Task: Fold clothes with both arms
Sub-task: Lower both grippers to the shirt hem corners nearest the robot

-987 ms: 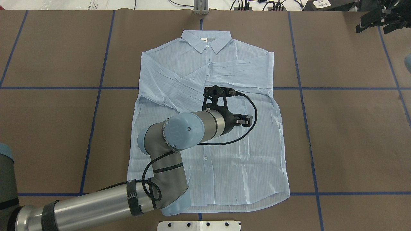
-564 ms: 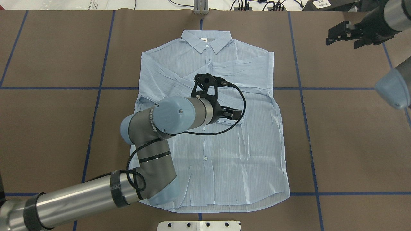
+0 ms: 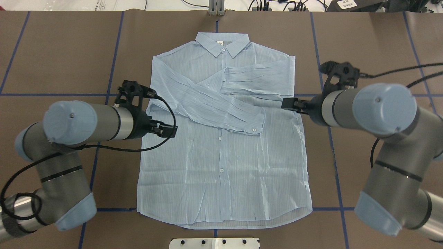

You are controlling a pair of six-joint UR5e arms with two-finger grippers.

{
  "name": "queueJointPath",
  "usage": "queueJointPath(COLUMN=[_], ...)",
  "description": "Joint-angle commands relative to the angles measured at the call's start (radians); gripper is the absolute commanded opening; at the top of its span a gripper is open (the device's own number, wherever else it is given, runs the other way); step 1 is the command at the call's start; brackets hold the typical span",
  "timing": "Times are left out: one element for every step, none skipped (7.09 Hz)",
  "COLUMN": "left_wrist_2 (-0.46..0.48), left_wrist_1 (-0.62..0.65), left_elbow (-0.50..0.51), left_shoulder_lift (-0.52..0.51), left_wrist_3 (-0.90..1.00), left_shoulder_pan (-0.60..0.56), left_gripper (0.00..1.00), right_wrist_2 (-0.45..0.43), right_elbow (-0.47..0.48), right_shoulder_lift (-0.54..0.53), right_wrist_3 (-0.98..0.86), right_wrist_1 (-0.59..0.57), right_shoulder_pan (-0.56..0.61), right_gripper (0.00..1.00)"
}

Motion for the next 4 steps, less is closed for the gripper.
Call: queueJointPath(left_wrist_2=[0.063, 0.126, 0.142, 0.144], left_wrist_1=[-0.007, -0.004, 0.006, 0.023], left_elbow=[-0.087, -0.088, -0.088, -0.091], left_shoulder_lift=[0.179, 0.199, 0.211, 0.213], left_wrist_3=[-0.2, -0.265, -0.32, -0.354], left_shoulder_pan=[0.054, 0.129, 0.189, 0.234], left_gripper=[1.0, 1.0, 1.0, 0.99], right_wrist_2=[-0.16, -0.162, -0.162, -0.162], right_elbow=[0.057, 0.057, 0.056, 0.054], right_shoulder_lift=[-0.062, -0.065, -0.068, -0.07], right_wrist_3=[0.106, 0.106, 0.106, 0.106], right_wrist_1=[-0.001, -0.001, -0.001, -0.001], right_shoulder_pan=[-0.165, -0.165, -0.165, -0.167], right_gripper=[1.0, 1.0, 1.0, 1.0])
